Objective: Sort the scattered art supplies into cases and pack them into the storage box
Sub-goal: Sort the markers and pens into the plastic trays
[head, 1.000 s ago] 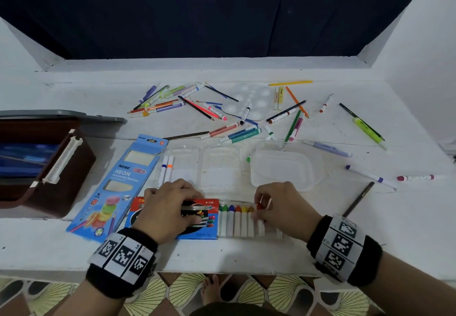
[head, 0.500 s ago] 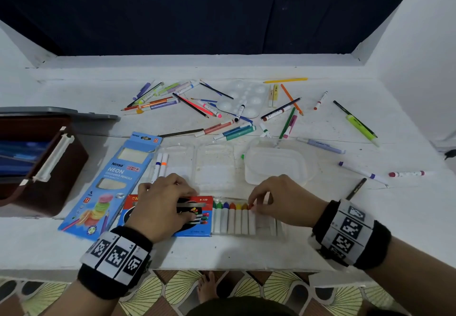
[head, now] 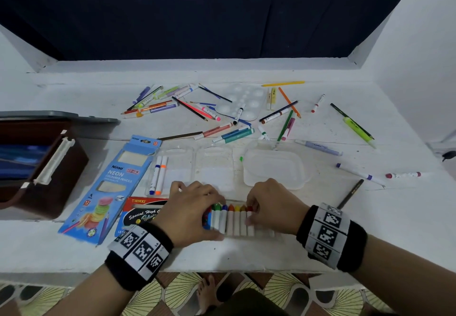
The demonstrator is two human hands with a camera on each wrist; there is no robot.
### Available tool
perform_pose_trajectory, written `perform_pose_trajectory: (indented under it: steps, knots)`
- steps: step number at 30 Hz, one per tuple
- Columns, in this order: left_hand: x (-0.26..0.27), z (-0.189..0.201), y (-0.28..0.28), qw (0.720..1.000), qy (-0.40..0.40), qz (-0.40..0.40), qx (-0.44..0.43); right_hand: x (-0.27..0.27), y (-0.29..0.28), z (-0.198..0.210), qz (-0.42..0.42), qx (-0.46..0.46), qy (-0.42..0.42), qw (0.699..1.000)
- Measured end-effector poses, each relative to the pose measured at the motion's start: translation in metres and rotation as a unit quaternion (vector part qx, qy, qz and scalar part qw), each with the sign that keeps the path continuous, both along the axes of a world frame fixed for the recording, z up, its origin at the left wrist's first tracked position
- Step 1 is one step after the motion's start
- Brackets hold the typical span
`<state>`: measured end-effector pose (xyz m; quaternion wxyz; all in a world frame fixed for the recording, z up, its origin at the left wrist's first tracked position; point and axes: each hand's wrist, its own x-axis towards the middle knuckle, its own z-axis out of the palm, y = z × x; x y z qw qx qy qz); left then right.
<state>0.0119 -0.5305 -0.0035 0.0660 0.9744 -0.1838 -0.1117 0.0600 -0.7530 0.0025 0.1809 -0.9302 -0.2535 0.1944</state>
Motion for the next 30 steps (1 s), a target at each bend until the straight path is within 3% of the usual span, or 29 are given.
perform_pose_trajectory:
  steps: [5, 10, 20, 30]
  knots:
    - [0.0, 0.0, -0.002, 1.0, 0.0, 0.015, 0.003, 0.003, -0.001, 0.004, 0.01, -0.028, 0.019, 0.999]
    - [0.002, -0.001, -0.003, 1.0, 0.013, 0.022, -0.004, -0.005, 0.006, 0.005, 0.035, -0.078, -0.04, 0.996]
    - [0.006, 0.003, -0.003, 0.998, 0.044, 0.037, -0.031, -0.004, -0.004, 0.0, 0.026, 0.004, 0.0, 1.0]
    - [0.007, -0.001, -0.005, 0.997, 0.047, 0.052, -0.044, 0.0, 0.004, 0.002, 0.057, -0.06, -0.036, 0.996]
